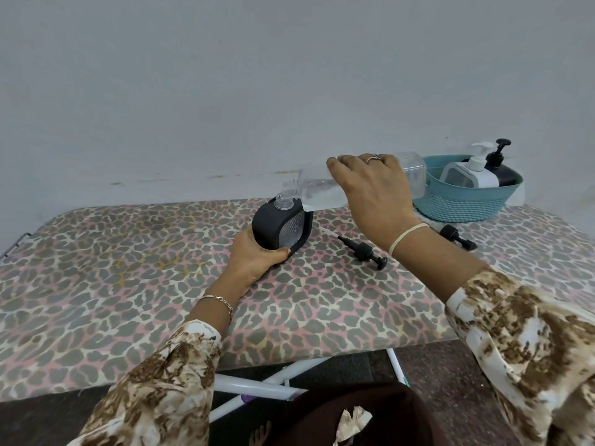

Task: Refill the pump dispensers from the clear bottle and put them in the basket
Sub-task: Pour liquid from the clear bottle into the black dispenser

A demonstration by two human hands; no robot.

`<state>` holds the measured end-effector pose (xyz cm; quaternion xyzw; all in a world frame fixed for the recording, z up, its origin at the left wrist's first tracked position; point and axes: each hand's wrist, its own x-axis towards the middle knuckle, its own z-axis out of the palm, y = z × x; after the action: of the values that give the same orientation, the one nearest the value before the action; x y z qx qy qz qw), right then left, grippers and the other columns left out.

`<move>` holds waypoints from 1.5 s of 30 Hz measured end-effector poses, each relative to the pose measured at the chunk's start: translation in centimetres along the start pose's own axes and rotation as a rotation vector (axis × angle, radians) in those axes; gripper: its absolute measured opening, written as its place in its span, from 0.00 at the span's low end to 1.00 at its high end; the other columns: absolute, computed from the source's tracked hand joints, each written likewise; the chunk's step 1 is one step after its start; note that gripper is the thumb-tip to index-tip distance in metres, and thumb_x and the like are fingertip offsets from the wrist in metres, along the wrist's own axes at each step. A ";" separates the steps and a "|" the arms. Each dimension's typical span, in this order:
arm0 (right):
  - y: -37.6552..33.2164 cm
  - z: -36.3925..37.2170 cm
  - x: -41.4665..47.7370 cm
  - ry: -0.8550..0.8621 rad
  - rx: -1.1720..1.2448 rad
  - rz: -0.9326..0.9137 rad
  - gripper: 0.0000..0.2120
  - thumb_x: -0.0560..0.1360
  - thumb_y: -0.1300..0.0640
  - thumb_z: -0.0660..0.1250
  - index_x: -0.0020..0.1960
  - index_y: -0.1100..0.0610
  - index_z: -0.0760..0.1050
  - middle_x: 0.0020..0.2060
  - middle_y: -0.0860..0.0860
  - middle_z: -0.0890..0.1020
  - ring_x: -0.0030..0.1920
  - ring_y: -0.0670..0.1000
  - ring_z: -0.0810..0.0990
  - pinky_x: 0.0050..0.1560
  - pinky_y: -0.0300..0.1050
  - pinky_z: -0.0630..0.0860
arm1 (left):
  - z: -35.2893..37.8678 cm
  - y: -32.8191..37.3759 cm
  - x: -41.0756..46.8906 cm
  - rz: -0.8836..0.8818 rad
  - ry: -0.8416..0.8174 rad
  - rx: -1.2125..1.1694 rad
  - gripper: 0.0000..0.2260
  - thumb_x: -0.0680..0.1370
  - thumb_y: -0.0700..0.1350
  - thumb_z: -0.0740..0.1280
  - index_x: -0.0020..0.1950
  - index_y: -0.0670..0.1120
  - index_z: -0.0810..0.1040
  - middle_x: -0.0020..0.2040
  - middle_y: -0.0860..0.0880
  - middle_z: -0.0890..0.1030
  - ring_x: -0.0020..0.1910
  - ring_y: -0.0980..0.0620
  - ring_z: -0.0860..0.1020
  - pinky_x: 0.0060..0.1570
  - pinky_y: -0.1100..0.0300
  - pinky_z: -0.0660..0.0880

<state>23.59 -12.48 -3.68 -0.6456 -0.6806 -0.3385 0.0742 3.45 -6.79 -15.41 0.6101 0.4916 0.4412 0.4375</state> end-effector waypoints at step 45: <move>0.0 -0.4 0.0 -0.005 -0.019 -0.022 0.26 0.71 0.69 0.62 0.67 0.56 0.65 0.58 0.52 0.79 0.53 0.58 0.78 0.57 0.51 0.67 | 0.0 0.2 -0.3 0.032 0.010 0.022 0.19 0.64 0.35 0.78 0.47 0.52 0.78 0.45 0.54 0.83 0.44 0.58 0.82 0.41 0.67 0.78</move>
<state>23.51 -12.65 -3.37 -0.6394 -0.6847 -0.3441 0.0627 3.50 -7.10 -15.20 0.6203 0.4890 0.4458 0.4211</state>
